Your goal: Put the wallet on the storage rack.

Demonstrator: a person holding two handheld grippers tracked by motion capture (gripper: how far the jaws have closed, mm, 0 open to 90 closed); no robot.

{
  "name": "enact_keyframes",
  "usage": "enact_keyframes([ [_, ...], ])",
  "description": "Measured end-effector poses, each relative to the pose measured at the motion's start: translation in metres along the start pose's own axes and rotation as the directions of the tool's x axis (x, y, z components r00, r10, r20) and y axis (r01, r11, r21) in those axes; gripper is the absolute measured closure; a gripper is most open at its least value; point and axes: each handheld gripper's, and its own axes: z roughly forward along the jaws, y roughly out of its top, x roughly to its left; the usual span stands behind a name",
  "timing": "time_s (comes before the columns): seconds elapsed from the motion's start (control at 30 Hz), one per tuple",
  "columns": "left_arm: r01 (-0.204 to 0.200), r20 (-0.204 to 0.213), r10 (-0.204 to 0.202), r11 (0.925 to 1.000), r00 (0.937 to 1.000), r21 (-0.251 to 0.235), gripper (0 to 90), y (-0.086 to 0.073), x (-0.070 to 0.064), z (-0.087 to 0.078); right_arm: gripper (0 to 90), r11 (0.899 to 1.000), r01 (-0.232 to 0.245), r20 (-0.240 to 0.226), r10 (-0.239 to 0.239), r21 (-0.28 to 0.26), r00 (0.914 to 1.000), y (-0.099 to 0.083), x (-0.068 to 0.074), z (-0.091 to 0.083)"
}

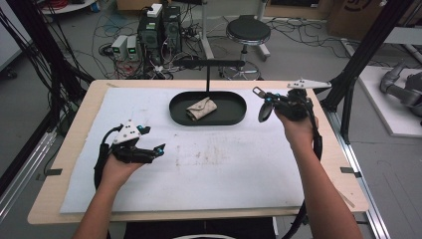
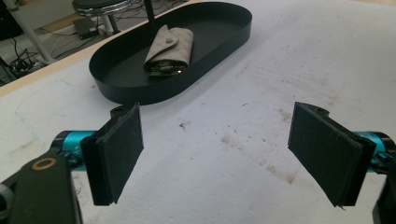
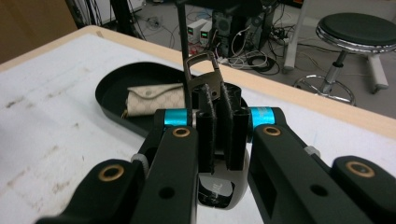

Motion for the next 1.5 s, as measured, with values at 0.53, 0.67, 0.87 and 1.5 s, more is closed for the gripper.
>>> enact_keyframes([
  [0.53, 0.008, -0.011, -0.008, 1.0000, 0.9999, 0.003, 17.9, -0.002, 0.005, -0.004, 86.4, 1.000, -0.001, 0.008, 0.001, 0.024, 1.0000, 0.045, -0.009, 0.060],
  [0.67, 0.008, -0.016, -0.008, 0.9999, 0.9998, 0.007, 17.9, -0.003, 0.007, -0.004, 86.4, 1.000, -0.017, 0.017, 0.017, 0.013, 0.9997, 0.052, -0.014, 0.073],
  [0.87, 0.016, -0.012, -0.015, 0.9999, 0.9998, 0.008, 17.9, -0.004, 0.008, -0.003, 86.3, 0.999, -0.038, 0.022, 0.038, 0.017, 0.9990, 0.052, -0.022, 0.088],
  [1.5, 0.019, -0.011, -0.018, 0.9997, 0.9998, 0.013, 17.9, -0.006, 0.009, -0.003, 86.2, 0.999, -0.025, 0.046, 0.023, 0.046, 0.9987, 0.054, -0.021, 0.107],
])
